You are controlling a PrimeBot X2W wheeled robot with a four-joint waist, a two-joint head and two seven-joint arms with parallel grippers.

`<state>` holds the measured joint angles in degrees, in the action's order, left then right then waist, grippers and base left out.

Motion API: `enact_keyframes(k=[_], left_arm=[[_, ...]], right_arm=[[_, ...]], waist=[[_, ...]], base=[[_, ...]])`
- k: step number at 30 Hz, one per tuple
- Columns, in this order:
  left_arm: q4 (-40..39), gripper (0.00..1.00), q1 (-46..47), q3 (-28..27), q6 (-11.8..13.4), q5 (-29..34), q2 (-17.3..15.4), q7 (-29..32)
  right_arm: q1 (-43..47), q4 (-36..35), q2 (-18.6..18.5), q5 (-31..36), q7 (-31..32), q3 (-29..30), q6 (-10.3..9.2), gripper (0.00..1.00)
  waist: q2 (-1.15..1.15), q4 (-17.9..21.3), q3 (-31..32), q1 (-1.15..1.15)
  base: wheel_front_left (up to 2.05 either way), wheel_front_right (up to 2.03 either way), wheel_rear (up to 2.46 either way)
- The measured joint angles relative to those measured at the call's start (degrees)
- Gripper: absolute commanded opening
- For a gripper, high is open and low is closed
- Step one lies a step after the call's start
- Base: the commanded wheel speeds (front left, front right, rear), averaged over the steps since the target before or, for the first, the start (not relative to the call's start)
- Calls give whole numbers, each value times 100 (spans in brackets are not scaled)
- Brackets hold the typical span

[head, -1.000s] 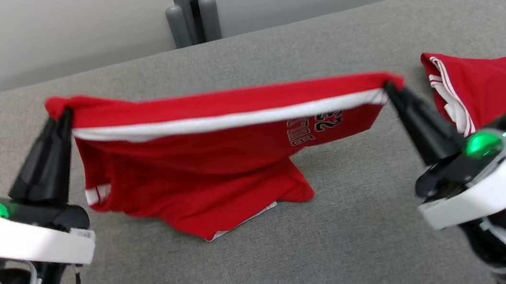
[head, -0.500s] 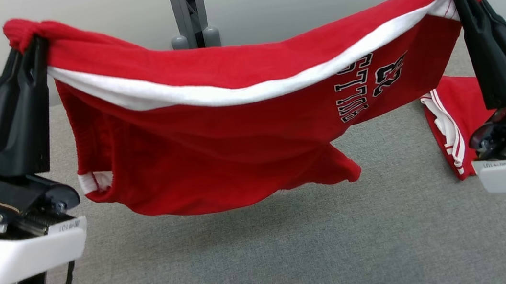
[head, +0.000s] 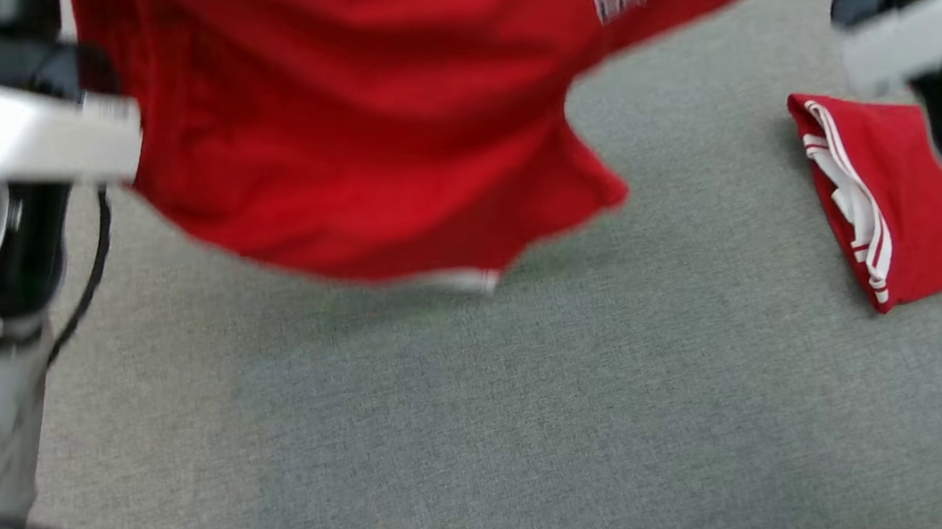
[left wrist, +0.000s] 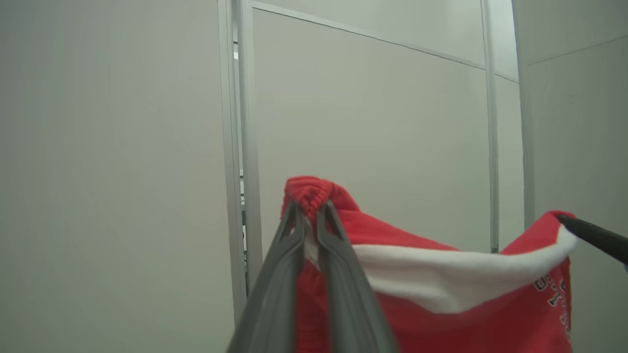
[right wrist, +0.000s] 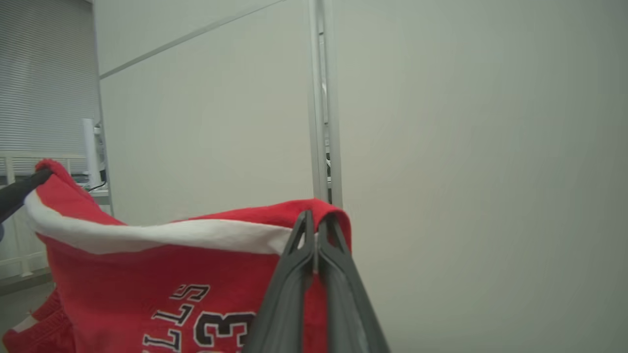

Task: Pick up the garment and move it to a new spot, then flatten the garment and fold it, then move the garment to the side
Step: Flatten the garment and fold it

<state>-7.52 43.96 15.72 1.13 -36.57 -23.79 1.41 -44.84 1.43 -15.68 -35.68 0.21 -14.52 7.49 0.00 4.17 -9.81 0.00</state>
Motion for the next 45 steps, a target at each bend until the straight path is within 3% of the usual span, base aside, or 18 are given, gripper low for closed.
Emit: enact_keyframes(k=[5,7,9,12,16,20,24,27,34,41,45], left_arm=[[2426,0,1568,303,-369,19,595,-144],[2815,0,1807,334,-420,16,671,-155],[3979,0,2397,382,-545,-4,859,-224],[5021,0,2804,334,-621,-211,1061,-202],[6036,0,3042,393,-735,-319,1213,-129],[6516,0,3307,504,-814,-375,1290,-183],[6735,0,3280,602,-846,-591,1477,-352],[6567,0,2753,891,-856,-777,1583,-477],[6038,0,1384,1392,-856,-1093,1377,-1293],[5205,0,92,1390,-856,-1095,1165,-1615],[4502,0,-843,1356,-856,-1447,1106,-1506]], right_arm=[[-1700,2034,25,-55,-398,-500,0,0],[-1970,2343,104,-110,-536,-545,0,0],[-2674,3399,314,-108,-903,-667,1,0],[-3161,4387,568,-60,-1182,-739,1,0],[-3499,5408,913,-37,-1337,-836,2,0],[-3765,5899,1048,-109,-1393,-1000,1,0],[-3719,5935,1113,-348,-1436,-1340,0,0],[-3226,5695,1147,-561,-1439,-1775,0,0],[-1743,4669,859,-1467,-1497,-2421,0,0],[-43,3214,357,-1933,-1522,-2230,0,0],[981,2731,67,-2380,-1530,-2262,0,0]], waist=[[0,-89,-296,0],[0,-102,-346,0],[0,-123,-460,0],[0,-102,-517,0],[0,-60,-545,0],[0,-60,-692,0],[0,-104,-906,0],[0,-150,-1032,0],[0,-156,-1160,0],[0,-140,-1039,0],[0,-129,-867,0]], base=[[0,0,0],[0,0,0],[0,0,0],[0,0,0],[0,0,0],[0,0,0],[0,0,0],[0,0,0],[0,0,0],[0,0,0],[0,0,0]])
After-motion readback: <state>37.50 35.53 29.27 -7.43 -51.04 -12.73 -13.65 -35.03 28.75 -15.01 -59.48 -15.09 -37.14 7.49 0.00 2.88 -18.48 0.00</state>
